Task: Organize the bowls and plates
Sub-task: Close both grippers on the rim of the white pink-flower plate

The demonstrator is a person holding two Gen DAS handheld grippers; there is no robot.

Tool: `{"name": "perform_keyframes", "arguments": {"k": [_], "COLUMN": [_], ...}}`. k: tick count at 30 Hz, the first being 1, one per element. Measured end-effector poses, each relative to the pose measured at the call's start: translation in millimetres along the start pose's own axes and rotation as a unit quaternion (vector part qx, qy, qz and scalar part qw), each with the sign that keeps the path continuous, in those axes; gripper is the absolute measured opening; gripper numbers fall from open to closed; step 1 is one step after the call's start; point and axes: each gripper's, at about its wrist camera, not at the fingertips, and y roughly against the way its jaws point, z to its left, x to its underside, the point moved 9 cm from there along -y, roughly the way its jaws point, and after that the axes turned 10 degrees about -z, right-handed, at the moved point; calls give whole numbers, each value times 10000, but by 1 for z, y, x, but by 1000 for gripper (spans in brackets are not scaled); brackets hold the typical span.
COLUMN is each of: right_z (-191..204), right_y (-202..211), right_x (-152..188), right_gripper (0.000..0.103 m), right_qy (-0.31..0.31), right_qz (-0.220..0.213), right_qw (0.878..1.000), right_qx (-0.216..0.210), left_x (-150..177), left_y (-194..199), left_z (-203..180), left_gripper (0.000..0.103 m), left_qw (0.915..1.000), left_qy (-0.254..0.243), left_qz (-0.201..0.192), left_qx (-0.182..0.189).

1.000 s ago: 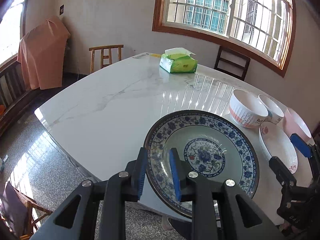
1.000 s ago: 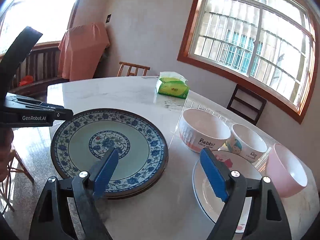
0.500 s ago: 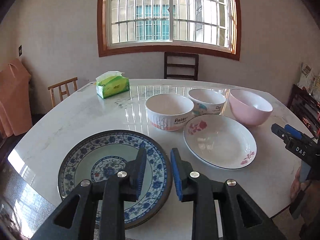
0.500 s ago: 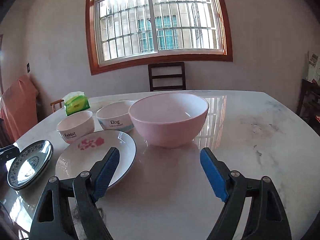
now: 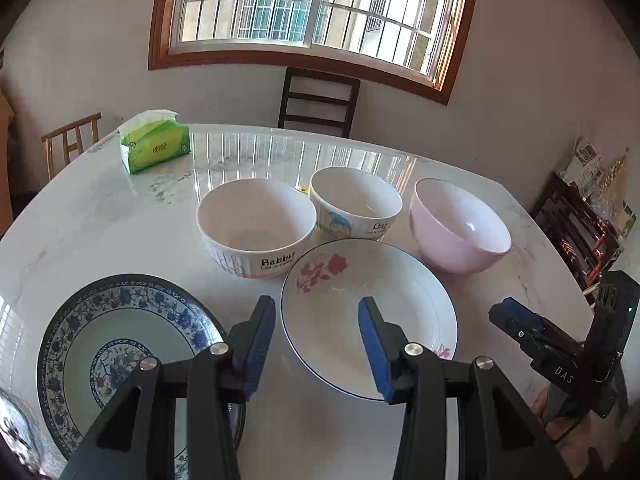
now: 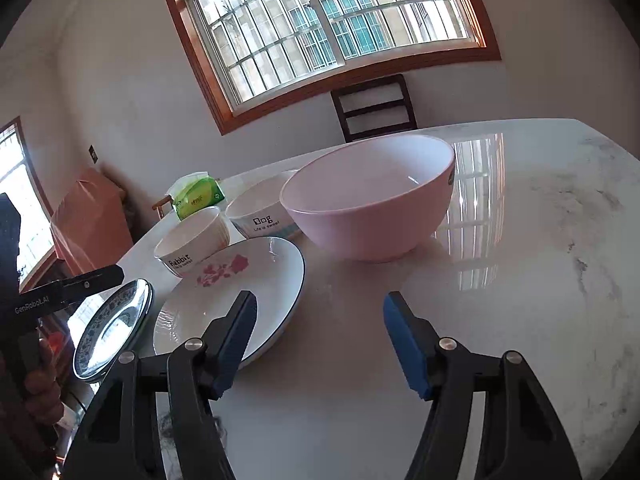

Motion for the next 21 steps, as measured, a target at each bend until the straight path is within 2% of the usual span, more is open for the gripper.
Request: {"name": "perform_keyframes", "arguments": {"k": [3,8,12,14,21], "right_z": [1,2,0,1,0], "right_y": [1,-2,-2,-2,-21], "right_x": [1,2,1,1,9], "right_gripper": [64,64,64,64,62], "right_qy": [-18,-15,-74,-73,-119], "right_qz": [19,64,65,94,629], "right_qw": [10000,9999,9999,9999,9979], "right_qx": [-51,-91,-92,-72,4], "left_x": [7,14,21,24,30], "left_y": [-13,-32,-48,-54,-65], "left_z": [6,11,18,22,25], "left_gripper": [44,44,44,44,44], "left_qw": [9991,9973,9930,9920,9883], "left_qy": [277,380,734,785,972], "left_qz": [311,622,898,972,1149], "left_qx": [91,41,219,165,265]}}
